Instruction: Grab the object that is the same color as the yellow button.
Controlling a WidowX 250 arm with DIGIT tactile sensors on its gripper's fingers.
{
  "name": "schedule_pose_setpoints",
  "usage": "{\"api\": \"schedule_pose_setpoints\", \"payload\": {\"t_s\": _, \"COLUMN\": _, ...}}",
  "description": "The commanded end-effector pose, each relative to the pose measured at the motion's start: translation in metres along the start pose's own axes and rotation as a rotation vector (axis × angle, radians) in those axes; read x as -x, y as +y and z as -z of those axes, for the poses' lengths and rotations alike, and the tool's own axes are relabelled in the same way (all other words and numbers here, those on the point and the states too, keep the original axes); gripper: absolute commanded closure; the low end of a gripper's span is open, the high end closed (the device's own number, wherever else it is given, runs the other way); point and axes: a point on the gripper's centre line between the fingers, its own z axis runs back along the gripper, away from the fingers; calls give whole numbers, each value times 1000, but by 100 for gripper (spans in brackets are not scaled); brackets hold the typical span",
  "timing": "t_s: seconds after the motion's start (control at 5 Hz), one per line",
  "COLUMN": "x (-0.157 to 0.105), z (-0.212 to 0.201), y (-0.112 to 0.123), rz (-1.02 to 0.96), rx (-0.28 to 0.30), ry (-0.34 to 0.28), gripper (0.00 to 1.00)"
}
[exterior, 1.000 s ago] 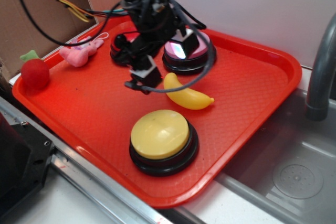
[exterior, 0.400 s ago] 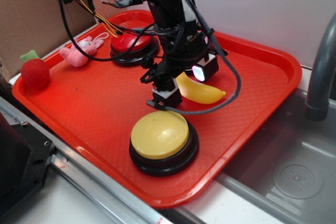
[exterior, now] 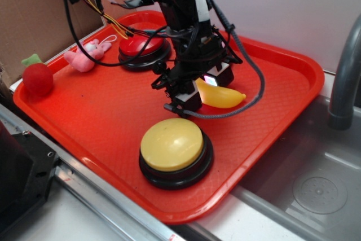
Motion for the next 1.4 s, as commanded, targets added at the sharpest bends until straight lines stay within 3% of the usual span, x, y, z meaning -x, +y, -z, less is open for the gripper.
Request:
{"api": "schedule_pose_setpoints", "payload": {"t_s": 0.0, "x": -2, "z": -29, "y": 5, "rz": -119, "rx": -56, "ry": -2, "gripper": 100}}
{"api": "schedule_pose_setpoints", "payload": {"t_s": 0.6, "x": 28, "z": -109, "y": -16, "rz": -810, "rx": 45, "ry": 161, "gripper": 100}}
{"api": "schedule_pose_setpoints", "payload": {"t_s": 1.0, "x": 41, "z": -147, "y": -45, "rz": -1294, "rx": 1, "ry": 374, "gripper": 100}}
{"api": "schedule_pose_setpoints", "payload": {"t_s": 1.2, "x": 43, "z": -157, "y": -53, "rz": -1543, "rx": -53, "ry": 396, "gripper": 100}}
